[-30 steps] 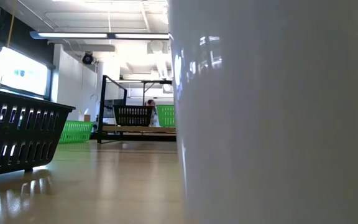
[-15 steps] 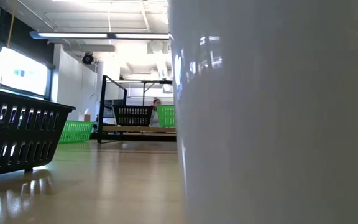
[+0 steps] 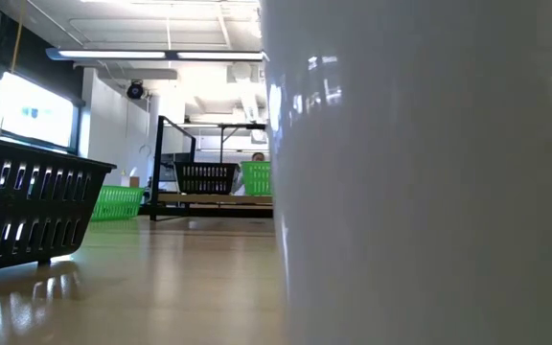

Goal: Stack baskets on shelf by color
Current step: Stack the right white bin on the white bin on the shelf

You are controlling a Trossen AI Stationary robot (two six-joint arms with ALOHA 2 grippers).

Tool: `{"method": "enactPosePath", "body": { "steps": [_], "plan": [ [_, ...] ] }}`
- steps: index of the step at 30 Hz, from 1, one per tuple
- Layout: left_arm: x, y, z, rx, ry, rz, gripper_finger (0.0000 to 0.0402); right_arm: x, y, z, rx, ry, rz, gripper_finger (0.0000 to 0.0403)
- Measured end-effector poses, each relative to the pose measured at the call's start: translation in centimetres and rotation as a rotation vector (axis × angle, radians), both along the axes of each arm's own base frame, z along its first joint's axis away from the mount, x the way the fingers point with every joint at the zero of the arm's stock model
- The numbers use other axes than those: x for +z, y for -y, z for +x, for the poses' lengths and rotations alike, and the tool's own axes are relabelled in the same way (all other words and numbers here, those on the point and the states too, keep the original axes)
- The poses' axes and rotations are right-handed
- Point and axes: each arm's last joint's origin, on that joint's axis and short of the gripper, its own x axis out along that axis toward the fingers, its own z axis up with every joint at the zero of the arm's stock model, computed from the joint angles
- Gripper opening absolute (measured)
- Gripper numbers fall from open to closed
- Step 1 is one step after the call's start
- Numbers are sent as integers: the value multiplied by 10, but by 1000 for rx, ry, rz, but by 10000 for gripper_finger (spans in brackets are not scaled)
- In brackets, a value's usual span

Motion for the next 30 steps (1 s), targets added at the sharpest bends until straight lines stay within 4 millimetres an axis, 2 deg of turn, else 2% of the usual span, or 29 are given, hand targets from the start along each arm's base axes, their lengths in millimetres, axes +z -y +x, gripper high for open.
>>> {"method": "enactPosePath", "body": {
  "steps": [3,8,9,14,23,30],
  "plan": [
    [0,0,0,0,0,0,117,-4,3,2,-7,-22,-6,129],
    [0,0,0,0,0,0,117,-2,7,5,-1,-39,7,24],
    [0,0,0,0,-1,0,117,0,8,4,9,-39,0,13],
    [0,0,0,0,-1,0,117,17,13,-3,10,-40,-32,11],
    [0,4,0,-15,4,0,117,75,31,-16,-10,132,-101,1],
    [0,13,0,-45,18,-1,117,116,58,-32,-15,200,-219,0]
  ]
}}
